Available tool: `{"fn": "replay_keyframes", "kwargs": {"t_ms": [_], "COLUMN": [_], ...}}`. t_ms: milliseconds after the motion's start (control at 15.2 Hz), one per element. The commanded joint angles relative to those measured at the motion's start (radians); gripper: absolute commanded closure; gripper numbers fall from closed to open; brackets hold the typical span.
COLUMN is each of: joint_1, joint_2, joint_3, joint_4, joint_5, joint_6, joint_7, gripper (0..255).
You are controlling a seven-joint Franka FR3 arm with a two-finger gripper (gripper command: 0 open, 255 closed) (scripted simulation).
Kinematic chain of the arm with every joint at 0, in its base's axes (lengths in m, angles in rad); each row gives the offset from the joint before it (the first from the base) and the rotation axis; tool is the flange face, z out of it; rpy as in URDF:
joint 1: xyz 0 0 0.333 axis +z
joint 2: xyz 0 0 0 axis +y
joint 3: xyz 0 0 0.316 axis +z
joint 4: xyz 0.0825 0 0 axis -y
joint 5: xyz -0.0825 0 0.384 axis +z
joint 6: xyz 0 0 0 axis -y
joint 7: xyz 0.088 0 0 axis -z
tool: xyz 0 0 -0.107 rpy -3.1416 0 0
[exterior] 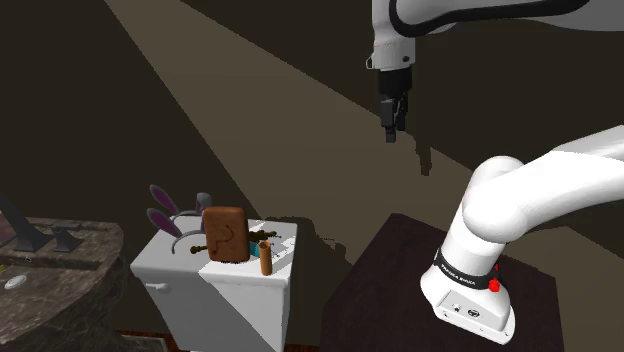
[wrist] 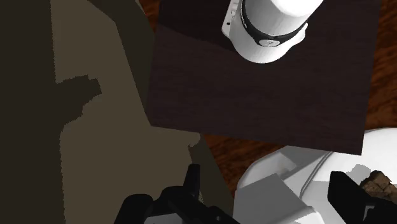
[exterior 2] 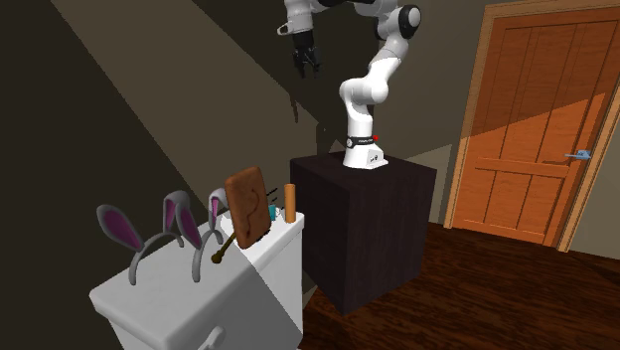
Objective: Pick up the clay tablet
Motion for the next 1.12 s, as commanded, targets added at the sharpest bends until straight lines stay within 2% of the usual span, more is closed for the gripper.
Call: {"fn": "replay_keyframes", "kwargs": {"t_ms": [0,528,1056], "joint_1": [0.000,0.065,0.127], "joint_2": [0.000,0.224,0.485], "joint_3": [0.000,0.014,0.037], "joint_4": [0.000,-0.008,0.066], "joint_5": [0.000,0.063,0.129], "joint_6": [0.000,0.268,0.493], "joint_7": [0.000,-0.022,-0.064], "gripper": [0,0,0]}}
